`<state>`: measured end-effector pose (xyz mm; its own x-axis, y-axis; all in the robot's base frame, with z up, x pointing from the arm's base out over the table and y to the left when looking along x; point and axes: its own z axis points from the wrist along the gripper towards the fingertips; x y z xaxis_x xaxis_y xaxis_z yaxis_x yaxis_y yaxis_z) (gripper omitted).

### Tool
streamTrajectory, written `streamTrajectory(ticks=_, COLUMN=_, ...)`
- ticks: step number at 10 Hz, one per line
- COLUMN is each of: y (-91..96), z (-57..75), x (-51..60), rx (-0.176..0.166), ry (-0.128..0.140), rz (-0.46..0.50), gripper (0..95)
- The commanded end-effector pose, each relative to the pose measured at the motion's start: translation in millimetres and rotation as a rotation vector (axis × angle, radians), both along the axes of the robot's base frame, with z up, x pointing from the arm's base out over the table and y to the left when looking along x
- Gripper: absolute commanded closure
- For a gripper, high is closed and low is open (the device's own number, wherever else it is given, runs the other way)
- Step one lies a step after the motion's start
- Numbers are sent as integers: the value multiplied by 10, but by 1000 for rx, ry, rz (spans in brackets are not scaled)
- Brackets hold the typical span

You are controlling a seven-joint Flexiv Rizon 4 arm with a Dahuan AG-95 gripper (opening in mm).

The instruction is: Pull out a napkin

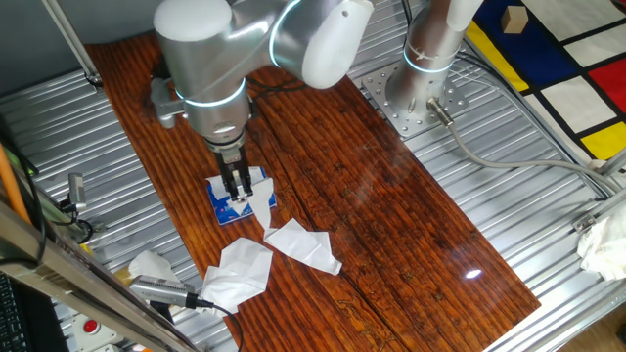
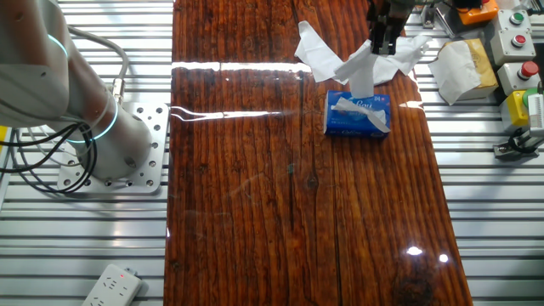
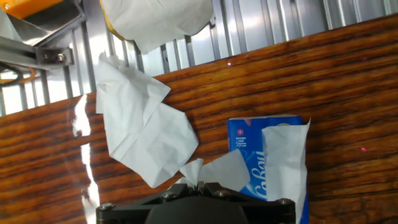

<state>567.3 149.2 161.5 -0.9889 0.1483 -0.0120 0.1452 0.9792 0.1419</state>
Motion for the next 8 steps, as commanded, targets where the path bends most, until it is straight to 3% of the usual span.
streamTrajectory(ticks=1, y=-4, z=3, x=-7, rx=-8, ry=3, rz=5, gripper=950)
streamTrajectory(ticks=4, y=-4, z=3, x=-7, rx=-45, ry=16, rz=82, gripper=950)
streamTrajectory(ticks=6, y=-4, z=3, x=-7, rx=-85, ry=13, rz=188, gripper=950)
streamTrajectory(ticks=8, y=-4, z=3, x=-7, rx=-97, ry=5, rz=216, gripper=950)
